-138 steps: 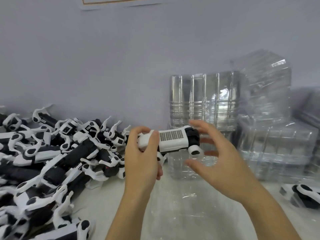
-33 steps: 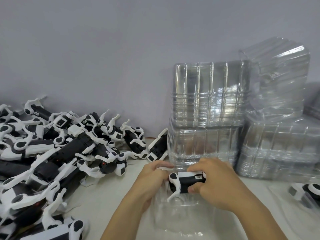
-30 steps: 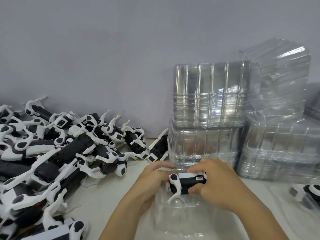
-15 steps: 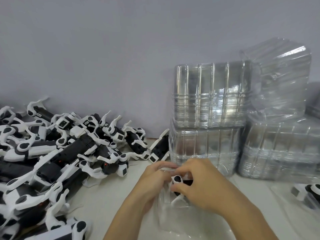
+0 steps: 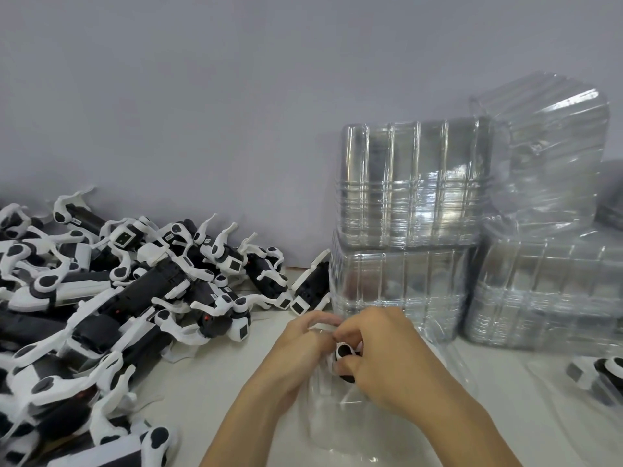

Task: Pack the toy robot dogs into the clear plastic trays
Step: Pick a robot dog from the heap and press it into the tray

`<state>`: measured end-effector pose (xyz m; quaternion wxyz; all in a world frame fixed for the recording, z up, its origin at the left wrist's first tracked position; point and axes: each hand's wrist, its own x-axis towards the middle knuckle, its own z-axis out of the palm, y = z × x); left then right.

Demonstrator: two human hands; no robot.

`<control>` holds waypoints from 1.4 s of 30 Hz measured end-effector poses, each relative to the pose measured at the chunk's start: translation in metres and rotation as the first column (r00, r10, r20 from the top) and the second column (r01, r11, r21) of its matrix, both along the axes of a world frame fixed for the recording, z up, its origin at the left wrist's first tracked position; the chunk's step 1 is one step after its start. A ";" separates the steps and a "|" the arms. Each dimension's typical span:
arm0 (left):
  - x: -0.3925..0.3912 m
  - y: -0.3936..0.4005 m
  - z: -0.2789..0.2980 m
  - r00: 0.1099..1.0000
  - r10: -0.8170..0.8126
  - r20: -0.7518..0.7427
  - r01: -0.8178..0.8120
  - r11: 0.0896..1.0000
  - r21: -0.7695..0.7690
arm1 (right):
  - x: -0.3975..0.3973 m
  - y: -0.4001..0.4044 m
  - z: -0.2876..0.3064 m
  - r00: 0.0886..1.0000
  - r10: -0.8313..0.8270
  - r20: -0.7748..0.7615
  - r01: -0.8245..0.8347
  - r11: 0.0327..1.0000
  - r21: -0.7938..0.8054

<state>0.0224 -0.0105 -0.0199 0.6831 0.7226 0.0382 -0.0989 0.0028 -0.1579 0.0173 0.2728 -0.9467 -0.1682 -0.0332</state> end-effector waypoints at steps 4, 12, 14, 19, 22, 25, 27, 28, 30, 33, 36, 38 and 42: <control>-0.004 0.004 0.002 0.999 -0.041 -0.003 0.041 0.998 -0.053 | 0.000 -0.003 0.001 0.998 -0.016 -0.055 0.023 0.993 0.118; -0.001 0.009 0.000 0.996 -0.092 -0.009 0.092 0.995 -0.040 | 0.005 -0.021 0.005 0.998 0.021 -0.053 -0.017 0.996 0.087; 0.000 0.009 0.000 0.997 -0.079 -0.014 0.078 0.996 -0.043 | 0.008 -0.042 0.009 0.997 -0.041 -0.068 0.048 0.992 0.114; 0.000 0.008 -0.001 0.998 -0.068 -0.016 0.067 0.996 -0.064 | 0.008 -0.092 0.015 0.982 -0.132 -0.138 0.145 0.986 0.086; 0.000 0.007 0.000 0.998 -0.069 -0.010 0.069 0.996 -0.064 | 0.008 -0.094 0.015 0.981 -0.110 -0.159 0.127 0.987 0.101; -0.001 0.007 0.002 0.997 -0.080 -0.009 0.079 0.994 -0.079 | 0.010 -0.089 0.012 0.984 -0.121 -0.131 0.136 0.984 0.115; -0.002 0.007 0.003 0.997 -0.081 -0.014 0.080 0.992 -0.093 | 0.012 -0.085 0.009 0.981 -0.167 -0.096 0.180 0.971 0.155; -0.002 0.007 0.003 0.997 -0.079 -0.019 0.077 0.992 -0.098 | 0.013 -0.084 0.007 0.977 -0.197 -0.081 0.209 0.962 0.178; -0.002 0.007 0.003 0.997 -0.077 -0.025 0.075 0.992 -0.100 | 0.015 -0.080 0.003 0.963 -0.260 -0.065 0.268 0.944 0.193; -0.001 0.005 0.003 0.998 -0.058 -0.031 0.055 0.995 -0.087 | 0.016 -0.074 -0.002 0.935 -0.351 -0.056 0.356 0.918 0.175; -0.001 0.004 0.003 0.999 -0.042 -0.027 0.040 0.997 -0.072 | 0.017 -0.072 -0.002 0.922 -0.377 -0.083 0.386 0.903 0.186; -0.001 0.004 0.003 0.999 -0.041 -0.017 0.040 0.997 -0.063 | 0.016 -0.073 -0.001 0.921 -0.370 -0.123 0.388 0.903 0.186; 0.000 0.004 0.000 1.000 -0.024 -0.006 0.024 0.999 -0.043 | 0.014 -0.072 0.001 0.919 -0.376 -0.122 0.393 0.899 0.194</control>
